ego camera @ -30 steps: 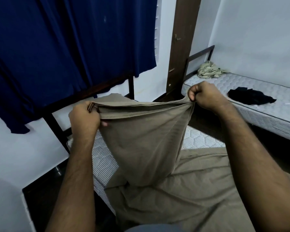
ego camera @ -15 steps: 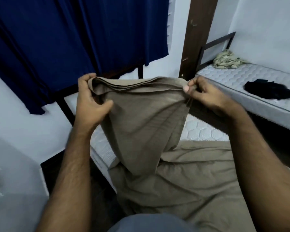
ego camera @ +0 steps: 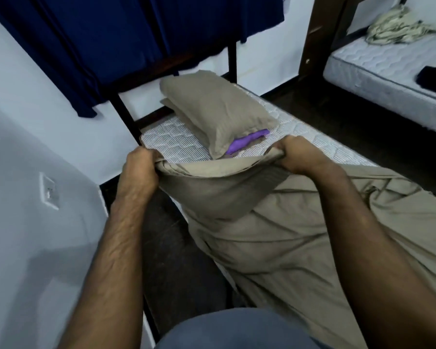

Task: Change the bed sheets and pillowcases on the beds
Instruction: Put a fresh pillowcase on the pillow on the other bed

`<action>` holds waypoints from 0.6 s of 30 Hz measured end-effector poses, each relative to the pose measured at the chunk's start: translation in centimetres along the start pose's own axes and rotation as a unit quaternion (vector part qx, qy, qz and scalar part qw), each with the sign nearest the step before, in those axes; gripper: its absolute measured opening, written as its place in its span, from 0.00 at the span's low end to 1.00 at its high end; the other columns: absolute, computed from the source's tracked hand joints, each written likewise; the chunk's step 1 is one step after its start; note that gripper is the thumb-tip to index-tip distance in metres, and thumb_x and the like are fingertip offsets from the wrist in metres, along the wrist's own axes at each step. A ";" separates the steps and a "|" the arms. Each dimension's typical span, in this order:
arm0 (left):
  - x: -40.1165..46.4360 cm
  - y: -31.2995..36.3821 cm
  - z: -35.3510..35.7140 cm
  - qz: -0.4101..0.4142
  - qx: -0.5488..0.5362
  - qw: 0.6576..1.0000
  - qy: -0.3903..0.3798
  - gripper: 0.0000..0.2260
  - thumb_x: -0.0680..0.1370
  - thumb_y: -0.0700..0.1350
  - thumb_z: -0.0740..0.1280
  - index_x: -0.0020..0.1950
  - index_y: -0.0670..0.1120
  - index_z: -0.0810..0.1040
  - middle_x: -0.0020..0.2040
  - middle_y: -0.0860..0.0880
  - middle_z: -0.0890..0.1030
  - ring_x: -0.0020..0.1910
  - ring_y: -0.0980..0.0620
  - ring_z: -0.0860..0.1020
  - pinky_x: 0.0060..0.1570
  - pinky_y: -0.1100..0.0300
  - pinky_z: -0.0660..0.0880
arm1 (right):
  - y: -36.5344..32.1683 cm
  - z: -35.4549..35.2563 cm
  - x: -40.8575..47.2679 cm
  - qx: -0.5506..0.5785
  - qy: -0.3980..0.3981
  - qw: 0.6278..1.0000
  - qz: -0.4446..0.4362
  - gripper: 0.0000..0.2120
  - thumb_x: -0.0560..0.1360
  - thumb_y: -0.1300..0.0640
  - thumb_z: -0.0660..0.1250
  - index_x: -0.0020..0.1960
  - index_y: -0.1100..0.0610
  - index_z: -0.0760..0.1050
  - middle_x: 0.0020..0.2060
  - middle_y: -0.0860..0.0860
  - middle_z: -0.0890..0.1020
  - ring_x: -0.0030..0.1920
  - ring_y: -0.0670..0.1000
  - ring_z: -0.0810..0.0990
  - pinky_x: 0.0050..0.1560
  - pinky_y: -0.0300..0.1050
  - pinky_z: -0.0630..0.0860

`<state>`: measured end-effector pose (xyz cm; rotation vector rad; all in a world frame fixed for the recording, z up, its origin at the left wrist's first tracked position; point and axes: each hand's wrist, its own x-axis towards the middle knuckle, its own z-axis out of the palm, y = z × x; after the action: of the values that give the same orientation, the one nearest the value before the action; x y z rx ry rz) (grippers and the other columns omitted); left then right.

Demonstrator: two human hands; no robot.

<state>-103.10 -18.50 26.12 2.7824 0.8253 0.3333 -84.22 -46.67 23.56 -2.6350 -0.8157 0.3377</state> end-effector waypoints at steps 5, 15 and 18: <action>-6.9 1.8 -0.8 -0.002 -0.117 0.993 0.028 0.21 0.72 0.26 0.62 0.50 0.49 0.87 0.43 0.50 0.83 0.43 0.51 0.80 0.47 0.61 0.74 | 2.1 1.4 -9.3 -0.009 -0.014 0.999 0.046 0.13 0.72 0.55 0.71 0.55 0.47 0.83 0.50 0.54 0.85 0.55 0.57 0.82 0.53 0.46 0.76; -22.6 7.7 2.0 0.075 -0.366 0.927 -0.022 0.08 0.72 0.41 0.71 0.38 0.54 0.82 0.39 0.51 0.82 0.39 0.57 0.79 0.42 0.55 0.79 | 7.5 2.9 -32.5 -0.035 0.017 0.982 0.184 0.11 0.72 0.48 0.70 0.53 0.46 0.83 0.47 0.54 0.85 0.53 0.59 0.83 0.50 0.50 0.80; -25.2 10.6 2.7 0.102 -0.336 0.936 0.018 0.02 0.75 0.47 0.73 0.46 0.50 0.85 0.52 0.52 0.77 0.54 0.56 0.69 0.57 0.59 0.74 | 8.4 2.3 -37.4 -0.023 0.005 0.979 0.204 0.10 0.72 0.52 0.73 0.53 0.48 0.84 0.45 0.53 0.86 0.50 0.56 0.84 0.48 0.48 0.80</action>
<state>-117.58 -41.56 22.56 2.2109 0.3291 0.5763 -110.92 -74.23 22.51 -2.8330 -0.2716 0.4128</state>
